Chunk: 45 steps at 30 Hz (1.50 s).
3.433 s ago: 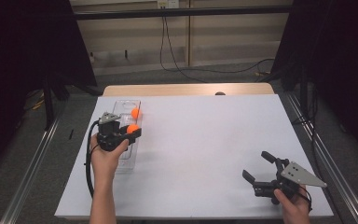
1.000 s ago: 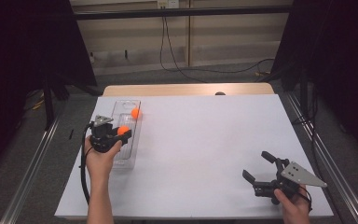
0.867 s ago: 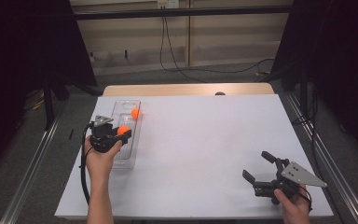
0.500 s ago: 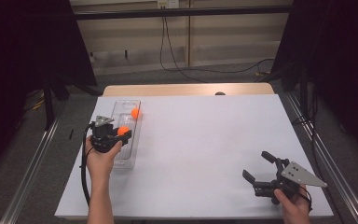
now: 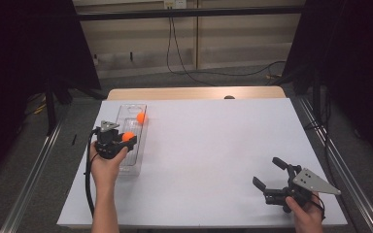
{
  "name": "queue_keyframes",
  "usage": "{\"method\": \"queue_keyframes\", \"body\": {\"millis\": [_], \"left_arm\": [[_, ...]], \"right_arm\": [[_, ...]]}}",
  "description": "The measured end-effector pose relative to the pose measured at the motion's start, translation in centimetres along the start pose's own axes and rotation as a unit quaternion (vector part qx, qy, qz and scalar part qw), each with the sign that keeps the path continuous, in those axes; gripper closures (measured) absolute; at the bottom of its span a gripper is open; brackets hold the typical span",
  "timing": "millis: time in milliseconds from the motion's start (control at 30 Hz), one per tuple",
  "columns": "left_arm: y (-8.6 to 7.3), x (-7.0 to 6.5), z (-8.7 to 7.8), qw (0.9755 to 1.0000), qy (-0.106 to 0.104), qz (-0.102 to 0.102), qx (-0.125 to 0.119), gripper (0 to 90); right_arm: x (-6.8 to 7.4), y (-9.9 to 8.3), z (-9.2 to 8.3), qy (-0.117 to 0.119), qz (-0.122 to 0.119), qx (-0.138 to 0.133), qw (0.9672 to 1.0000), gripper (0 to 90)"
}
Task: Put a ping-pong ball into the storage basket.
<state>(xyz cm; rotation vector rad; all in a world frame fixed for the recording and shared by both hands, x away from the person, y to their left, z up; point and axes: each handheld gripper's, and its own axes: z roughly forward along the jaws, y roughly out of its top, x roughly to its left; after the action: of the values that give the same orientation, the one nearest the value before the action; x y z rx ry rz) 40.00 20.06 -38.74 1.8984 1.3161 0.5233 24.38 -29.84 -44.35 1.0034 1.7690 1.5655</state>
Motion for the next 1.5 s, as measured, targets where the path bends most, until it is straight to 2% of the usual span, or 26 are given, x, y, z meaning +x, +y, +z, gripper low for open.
{"method": "queue_keyframes", "body": {"millis": [567,1500], "left_arm": [[-0.6,0.55,0.64,0.9999,0.008,-0.005,0.013,50.7],[-0.82,0.61,1.02,0.9997,0.014,-0.006,0.017,50.7]], "right_arm": [[-0.02,0.0,-0.01,0.001,-0.001,0.0,1.0,2.9],[-0.04,0.0,-0.02,0.001,-0.001,0.0,1.0,2.8]]}}
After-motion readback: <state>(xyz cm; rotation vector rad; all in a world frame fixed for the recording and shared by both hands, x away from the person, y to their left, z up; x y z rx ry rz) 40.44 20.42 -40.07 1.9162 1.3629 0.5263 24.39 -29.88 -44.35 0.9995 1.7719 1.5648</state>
